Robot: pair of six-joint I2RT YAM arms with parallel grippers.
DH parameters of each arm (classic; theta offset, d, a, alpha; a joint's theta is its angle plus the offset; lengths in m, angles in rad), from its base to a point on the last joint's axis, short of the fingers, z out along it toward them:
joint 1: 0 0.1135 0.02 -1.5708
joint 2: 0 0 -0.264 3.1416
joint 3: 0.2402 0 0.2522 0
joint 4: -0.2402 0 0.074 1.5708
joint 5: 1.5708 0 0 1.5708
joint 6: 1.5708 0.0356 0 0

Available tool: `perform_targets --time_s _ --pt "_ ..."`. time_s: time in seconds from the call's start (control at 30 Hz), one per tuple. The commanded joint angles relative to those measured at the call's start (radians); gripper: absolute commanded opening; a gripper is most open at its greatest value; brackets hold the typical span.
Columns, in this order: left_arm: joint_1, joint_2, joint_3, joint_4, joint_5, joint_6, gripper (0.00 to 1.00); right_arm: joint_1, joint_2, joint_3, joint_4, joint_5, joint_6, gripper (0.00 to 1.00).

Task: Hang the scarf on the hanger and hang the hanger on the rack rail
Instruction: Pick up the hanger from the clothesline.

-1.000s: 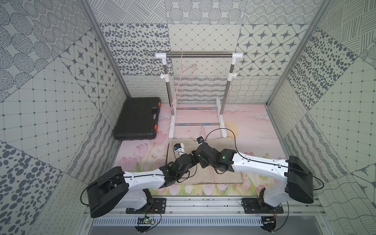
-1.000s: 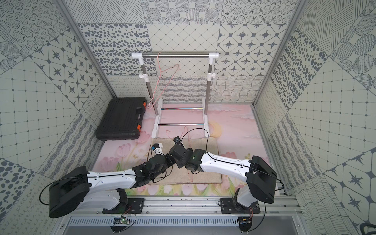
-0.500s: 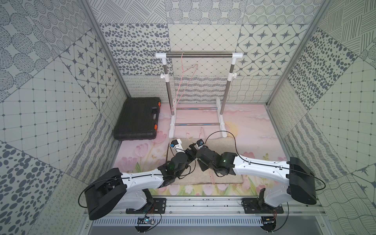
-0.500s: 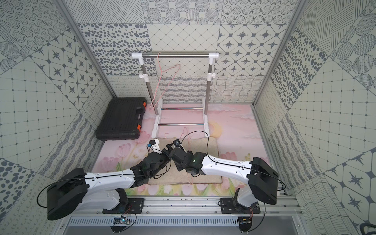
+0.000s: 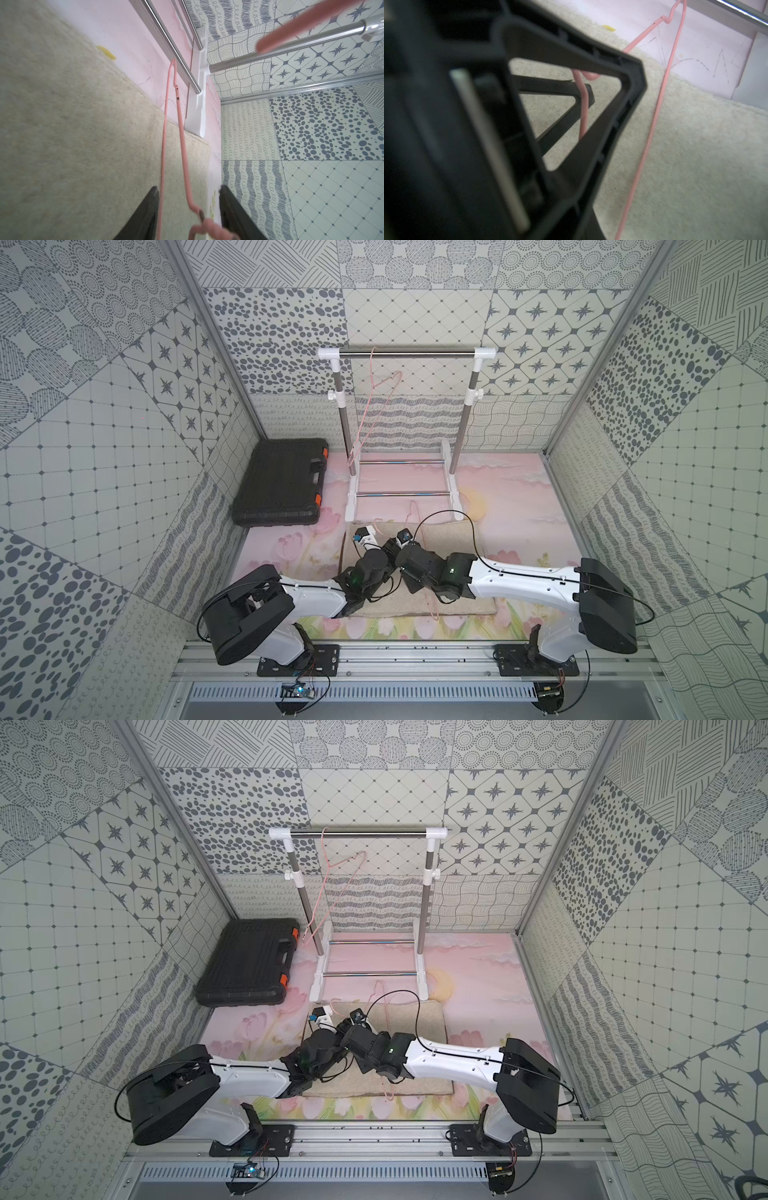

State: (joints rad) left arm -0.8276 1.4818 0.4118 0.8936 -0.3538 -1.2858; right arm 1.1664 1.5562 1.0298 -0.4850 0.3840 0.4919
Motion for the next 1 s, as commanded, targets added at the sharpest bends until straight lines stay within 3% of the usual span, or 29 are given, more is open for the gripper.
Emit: perform_targets --time_s 0.0,0.23,0.3,0.33,0.37,0.5,0.6,0.67,0.73,0.83,0.97 --pt "0.019 0.036 0.01 0.117 0.095 0.006 0.33 0.005 0.021 0.037 0.02 0.0 0.012 0.0" --pt "0.045 -0.029 -0.031 0.018 0.091 0.07 0.0 0.004 0.051 0.063 0.022 -0.016 -0.014 0.0" --pt "0.049 -0.046 -0.026 -0.028 0.084 0.106 0.0 0.003 0.052 0.066 0.022 -0.031 -0.022 0.0" --pt "0.052 -0.05 -0.023 -0.048 0.086 0.127 0.0 -0.001 0.045 0.064 0.022 -0.04 -0.022 0.12" --pt "0.058 -0.05 -0.022 -0.059 0.095 0.151 0.0 -0.004 0.029 0.061 0.022 -0.05 -0.024 0.31" --pt "0.1 -0.036 -0.008 -0.099 0.17 0.216 0.0 -0.052 -0.086 0.023 -0.007 -0.075 0.01 0.61" --pt "0.111 -0.045 0.009 -0.163 0.206 0.279 0.0 -0.157 -0.205 -0.014 -0.094 -0.112 0.068 0.92" --pt "0.122 -0.05 0.014 -0.203 0.229 0.316 0.0 -0.298 -0.286 -0.07 -0.129 -0.197 0.105 0.95" --pt "0.138 -0.052 0.011 -0.227 0.248 0.342 0.0 -0.418 -0.349 -0.13 -0.167 -0.232 0.118 0.91" --pt "0.151 -0.049 0.002 -0.261 0.264 0.37 0.0 -0.513 -0.362 -0.192 -0.209 -0.24 0.109 0.82" --pt "0.156 -0.049 -0.026 -0.276 0.265 0.387 0.0 -0.607 -0.363 -0.276 -0.21 -0.261 0.112 0.79"
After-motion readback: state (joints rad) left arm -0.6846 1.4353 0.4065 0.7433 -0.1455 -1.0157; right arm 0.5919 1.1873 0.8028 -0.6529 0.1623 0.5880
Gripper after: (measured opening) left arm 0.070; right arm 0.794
